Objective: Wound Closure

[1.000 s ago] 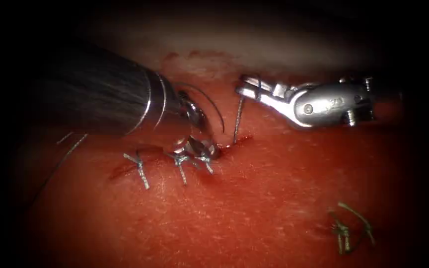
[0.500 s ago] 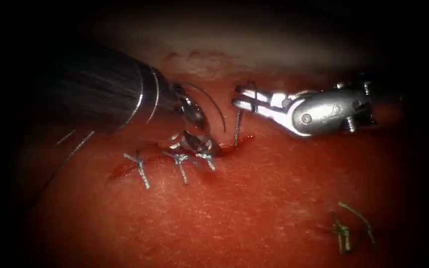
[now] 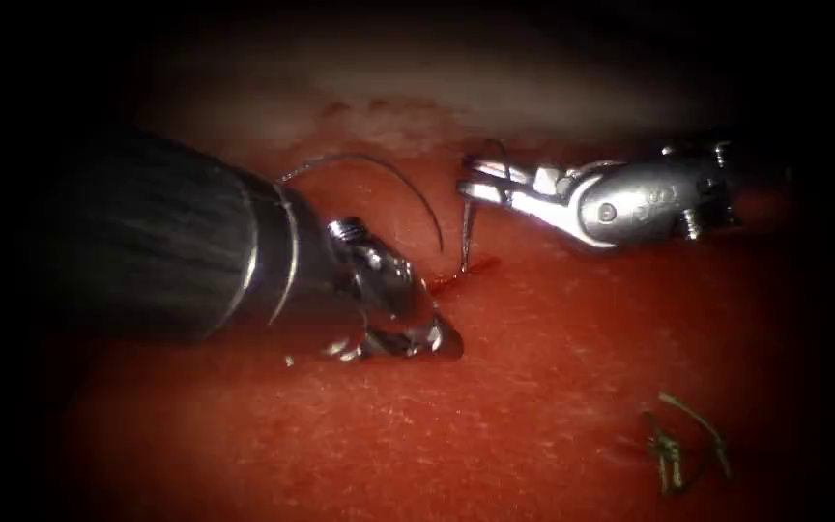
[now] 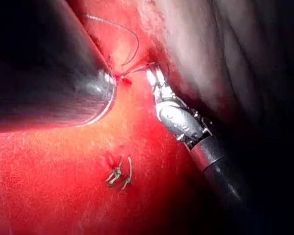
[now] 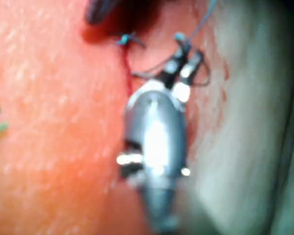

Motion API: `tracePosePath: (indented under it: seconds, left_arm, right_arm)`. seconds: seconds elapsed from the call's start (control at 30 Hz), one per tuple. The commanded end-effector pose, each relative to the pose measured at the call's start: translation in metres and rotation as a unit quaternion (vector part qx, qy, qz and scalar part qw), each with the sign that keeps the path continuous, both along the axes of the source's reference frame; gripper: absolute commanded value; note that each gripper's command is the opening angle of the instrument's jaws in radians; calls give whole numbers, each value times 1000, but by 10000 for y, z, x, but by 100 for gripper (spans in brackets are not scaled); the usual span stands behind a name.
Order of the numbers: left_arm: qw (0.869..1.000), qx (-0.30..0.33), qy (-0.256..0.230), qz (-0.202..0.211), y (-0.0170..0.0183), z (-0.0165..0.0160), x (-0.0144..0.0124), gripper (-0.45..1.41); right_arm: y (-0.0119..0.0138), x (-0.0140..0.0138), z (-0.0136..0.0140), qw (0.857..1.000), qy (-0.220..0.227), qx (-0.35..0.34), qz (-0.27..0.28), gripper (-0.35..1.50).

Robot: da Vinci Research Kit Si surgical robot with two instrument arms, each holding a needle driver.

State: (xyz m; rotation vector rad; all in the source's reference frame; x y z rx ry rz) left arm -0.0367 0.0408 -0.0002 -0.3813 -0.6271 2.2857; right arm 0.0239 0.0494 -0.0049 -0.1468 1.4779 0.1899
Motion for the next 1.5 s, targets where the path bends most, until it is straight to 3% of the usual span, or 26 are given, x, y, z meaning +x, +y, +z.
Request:
tracePosePath:
  seconds: [0.03,0.2,0.57,1.2,1.5]
  left_arm:
    - [1000,6,0,2,-7,7,-13,-8]
    - [1000,3,4,4,-17,29,-31,-8]
    - [1000,-3,2,22,-29,58,-1,-11]
    - [1000,7,-2,17,-36,87,19,-14]
    - [1000,7,3,12,-37,99,23,-14]
  right_arm:
    - [-1,7,9,1000,5,4,-6,-35]
    - [-2,12,8,999,19,10,-33,-35]
    - [-1,13,9,999,9,16,-49,-35]
    - [5,21,16,991,21,20,-128,-35]
    - [7,23,18,990,14,21,-139,-35]
